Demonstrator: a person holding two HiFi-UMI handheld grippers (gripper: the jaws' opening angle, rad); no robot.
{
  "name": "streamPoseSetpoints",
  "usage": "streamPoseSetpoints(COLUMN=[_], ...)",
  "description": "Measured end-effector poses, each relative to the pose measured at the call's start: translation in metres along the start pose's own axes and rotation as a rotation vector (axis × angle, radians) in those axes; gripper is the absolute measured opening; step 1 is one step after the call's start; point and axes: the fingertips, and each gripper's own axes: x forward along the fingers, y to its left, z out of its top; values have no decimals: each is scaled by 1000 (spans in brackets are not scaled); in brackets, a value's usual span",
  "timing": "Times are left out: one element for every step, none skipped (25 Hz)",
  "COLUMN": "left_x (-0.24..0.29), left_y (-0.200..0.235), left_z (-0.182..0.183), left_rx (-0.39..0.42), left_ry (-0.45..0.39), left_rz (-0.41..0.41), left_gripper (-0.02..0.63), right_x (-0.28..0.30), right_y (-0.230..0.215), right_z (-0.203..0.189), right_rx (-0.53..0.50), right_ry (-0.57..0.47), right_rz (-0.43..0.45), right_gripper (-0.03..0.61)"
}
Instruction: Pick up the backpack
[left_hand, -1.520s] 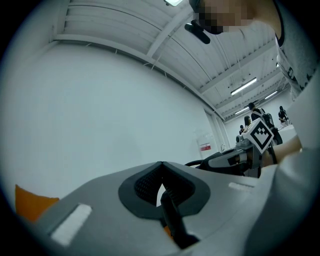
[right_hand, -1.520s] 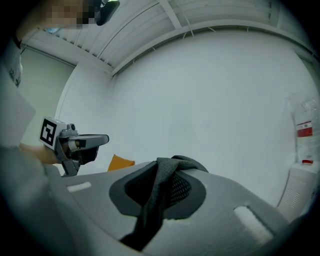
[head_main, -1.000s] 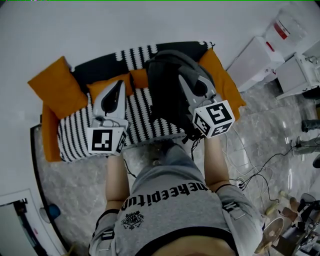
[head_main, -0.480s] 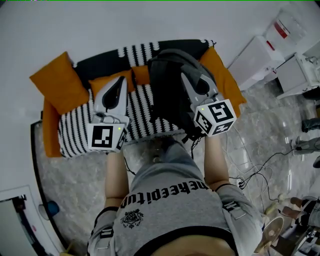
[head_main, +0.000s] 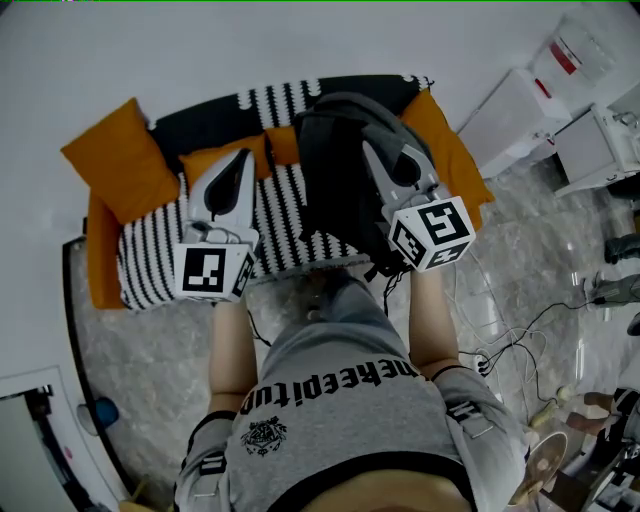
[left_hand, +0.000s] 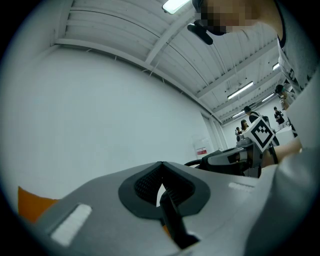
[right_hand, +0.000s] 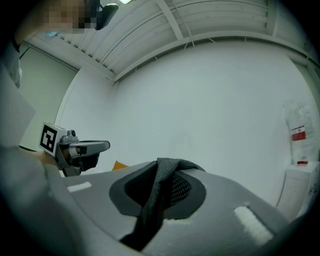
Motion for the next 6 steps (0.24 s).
streamPoseSetpoints(left_x=[-1,-1,-1,-1,0,0], left_y=[0,0,0,0,0,1], left_z=[0,1,0,0,0,-1], left_rx=[-1,-1,-1,-2,-2,-3], left_ry=[-1,-1,-1,-1,0,0], left_rz=[1,1,2,3,3,4], left_gripper=[15,15,15,15,15,15], right_x=[-1,-1,-1,-1,0,0], right_y=[1,1,1,1,1,0], right_z=[1,1,1,1,1,0], right_rx=[0,0,0,0,0,0], right_ry=[-1,-2,-3,-4,-5,-6], right_rz=[1,2,2,3,4,4], right_gripper=[34,34,34,34,34,34])
